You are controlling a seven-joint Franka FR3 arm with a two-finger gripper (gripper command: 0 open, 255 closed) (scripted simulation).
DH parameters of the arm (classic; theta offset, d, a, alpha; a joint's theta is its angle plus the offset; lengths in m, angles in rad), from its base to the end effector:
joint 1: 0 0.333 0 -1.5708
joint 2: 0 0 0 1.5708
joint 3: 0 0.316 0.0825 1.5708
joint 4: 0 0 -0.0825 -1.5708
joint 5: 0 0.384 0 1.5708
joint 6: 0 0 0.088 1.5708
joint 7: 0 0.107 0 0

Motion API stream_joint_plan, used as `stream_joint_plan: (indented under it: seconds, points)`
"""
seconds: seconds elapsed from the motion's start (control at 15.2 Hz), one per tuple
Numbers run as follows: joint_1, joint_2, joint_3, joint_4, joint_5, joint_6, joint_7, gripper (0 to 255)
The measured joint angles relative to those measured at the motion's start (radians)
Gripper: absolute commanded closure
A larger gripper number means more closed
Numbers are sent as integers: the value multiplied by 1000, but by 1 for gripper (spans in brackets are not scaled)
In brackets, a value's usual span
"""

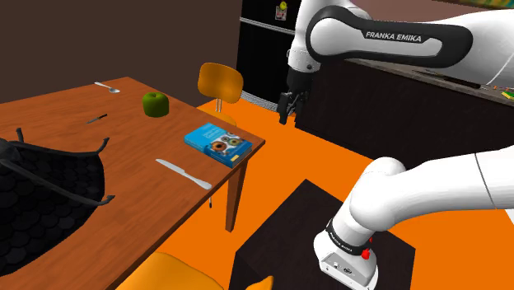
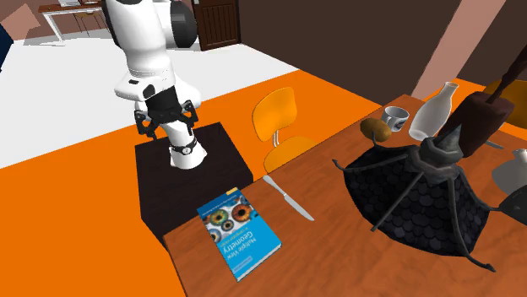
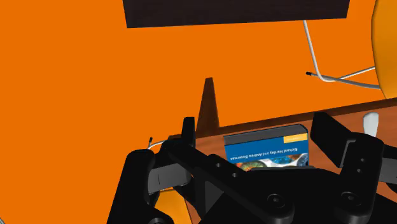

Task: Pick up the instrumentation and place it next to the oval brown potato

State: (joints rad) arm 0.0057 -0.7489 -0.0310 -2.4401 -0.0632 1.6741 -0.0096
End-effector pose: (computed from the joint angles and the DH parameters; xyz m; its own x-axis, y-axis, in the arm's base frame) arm 0.3224 -0.0162 0.5478 0.9998 -0.0005 -0.0178 0.0002 -0.9991 0.0415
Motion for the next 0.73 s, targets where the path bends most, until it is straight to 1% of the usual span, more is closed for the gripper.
stream_joint_plan:
  seconds: [0.07, 0.2, 0.73]
  points:
    - [0, 0, 0, 0, 0, 0, 0, 0]
    - [11, 24, 14, -8, 11, 31, 13, 0]
    - [76, 225, 112, 17, 73, 210, 99, 0]
